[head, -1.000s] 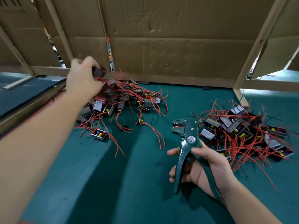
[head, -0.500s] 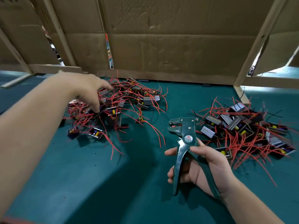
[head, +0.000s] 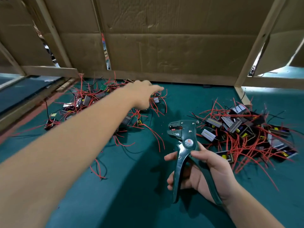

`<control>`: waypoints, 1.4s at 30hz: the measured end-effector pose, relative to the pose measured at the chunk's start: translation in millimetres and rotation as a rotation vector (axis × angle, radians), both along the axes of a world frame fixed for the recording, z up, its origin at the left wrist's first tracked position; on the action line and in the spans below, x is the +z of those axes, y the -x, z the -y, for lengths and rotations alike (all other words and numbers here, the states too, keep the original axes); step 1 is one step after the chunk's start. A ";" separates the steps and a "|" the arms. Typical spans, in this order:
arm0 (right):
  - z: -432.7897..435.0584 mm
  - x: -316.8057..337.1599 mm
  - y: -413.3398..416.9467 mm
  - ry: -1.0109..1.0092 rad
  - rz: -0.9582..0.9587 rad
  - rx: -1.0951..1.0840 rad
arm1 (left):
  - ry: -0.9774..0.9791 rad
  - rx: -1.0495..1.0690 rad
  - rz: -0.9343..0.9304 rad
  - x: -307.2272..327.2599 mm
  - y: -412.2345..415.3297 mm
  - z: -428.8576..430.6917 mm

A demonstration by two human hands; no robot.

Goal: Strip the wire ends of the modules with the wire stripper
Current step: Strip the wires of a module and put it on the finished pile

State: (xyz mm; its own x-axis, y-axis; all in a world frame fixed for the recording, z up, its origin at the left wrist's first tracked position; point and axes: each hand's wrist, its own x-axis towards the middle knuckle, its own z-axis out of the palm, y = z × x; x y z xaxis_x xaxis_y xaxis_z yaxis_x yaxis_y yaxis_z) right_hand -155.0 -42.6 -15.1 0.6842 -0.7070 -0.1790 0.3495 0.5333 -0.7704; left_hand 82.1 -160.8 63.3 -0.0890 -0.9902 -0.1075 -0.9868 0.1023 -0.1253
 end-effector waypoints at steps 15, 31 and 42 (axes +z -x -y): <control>1.0 -2.5 0.6 -0.008 -0.020 -0.025 | 0.537 0.149 -0.394 -13.1 -38.5 -19.3; 2.1 -7.3 -1.4 0.002 -0.068 -0.009 | 0.110 0.203 -0.376 1.9 -73.1 -106.1; 2.2 -9.3 -1.2 0.005 -0.057 0.006 | 0.679 0.031 -0.671 -25.5 -36.9 -144.8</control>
